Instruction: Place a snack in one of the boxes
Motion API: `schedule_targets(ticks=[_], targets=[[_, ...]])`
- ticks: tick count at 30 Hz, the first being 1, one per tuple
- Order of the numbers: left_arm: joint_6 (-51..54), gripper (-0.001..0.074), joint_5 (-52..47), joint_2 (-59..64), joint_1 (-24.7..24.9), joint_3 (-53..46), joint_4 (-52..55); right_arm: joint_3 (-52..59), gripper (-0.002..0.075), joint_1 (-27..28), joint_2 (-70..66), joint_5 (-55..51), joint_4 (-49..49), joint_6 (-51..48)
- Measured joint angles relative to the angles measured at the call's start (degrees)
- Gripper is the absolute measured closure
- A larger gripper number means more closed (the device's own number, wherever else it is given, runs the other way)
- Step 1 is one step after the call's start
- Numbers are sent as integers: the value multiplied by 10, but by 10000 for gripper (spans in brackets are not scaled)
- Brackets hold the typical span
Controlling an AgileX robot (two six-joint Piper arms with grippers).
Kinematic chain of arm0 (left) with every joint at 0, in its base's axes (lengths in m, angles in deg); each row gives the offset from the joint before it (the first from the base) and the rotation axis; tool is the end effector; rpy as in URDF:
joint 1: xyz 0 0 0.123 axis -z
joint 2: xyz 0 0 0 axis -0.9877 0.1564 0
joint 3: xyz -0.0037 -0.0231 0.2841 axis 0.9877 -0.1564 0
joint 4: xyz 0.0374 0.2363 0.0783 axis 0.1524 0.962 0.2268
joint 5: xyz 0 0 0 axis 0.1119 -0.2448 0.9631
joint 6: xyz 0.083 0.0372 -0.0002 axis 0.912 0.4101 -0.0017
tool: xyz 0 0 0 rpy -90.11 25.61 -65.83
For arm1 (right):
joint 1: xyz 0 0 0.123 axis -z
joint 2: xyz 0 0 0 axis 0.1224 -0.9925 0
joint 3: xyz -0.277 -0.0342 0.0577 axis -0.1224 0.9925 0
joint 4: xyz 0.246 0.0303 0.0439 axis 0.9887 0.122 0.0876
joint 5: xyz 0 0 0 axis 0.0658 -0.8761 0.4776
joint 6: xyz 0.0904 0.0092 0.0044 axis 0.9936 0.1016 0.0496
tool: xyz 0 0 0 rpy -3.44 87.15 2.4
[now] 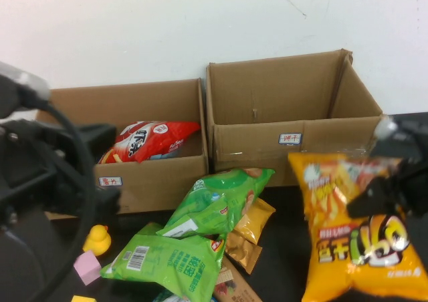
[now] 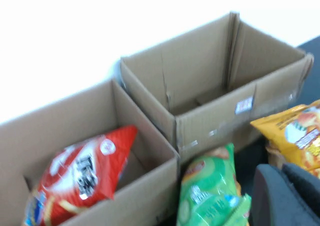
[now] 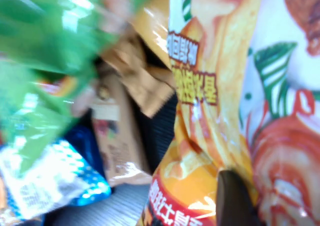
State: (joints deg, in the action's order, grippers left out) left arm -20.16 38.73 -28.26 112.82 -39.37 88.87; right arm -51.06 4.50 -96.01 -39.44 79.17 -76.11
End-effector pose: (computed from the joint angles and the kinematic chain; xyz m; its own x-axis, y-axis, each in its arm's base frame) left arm 0.1564 -0.0924 0.3664 -0.2737 0.1054 -0.9560 0.4782 0.8773 -0.0401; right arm 0.3177 0.0610 0.1774 -0.9109 -0.1243 -0.3935 -0.3078 0.8398 0.4472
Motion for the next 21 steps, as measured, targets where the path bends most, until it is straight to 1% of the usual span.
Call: schedule_targets(ticks=[5,8,11,12,15,16,18,21], targets=[[-1,736,0,-31,0,1,24,1,413,0,109,-11,-5,8],[-1,736,0,-42,0,1,30,1,413,0,153,-2,23,9],[-11,736,-1,-53,0,1,30,3,413,0,168,14,125,-23],[-18,736,-2,-57,0,1,30,4,413,0,168,17,179,-46],[-25,736,-5,-67,0,1,30,5,413,-11,154,20,364,-152],[-27,736,-7,-71,0,1,30,2,413,-21,146,23,401,-194],[-30,736,-7,-76,0,1,30,-15,413,-49,123,44,433,-249],[-31,736,-7,-79,0,1,30,-66,413,-106,73,77,452,-281]])
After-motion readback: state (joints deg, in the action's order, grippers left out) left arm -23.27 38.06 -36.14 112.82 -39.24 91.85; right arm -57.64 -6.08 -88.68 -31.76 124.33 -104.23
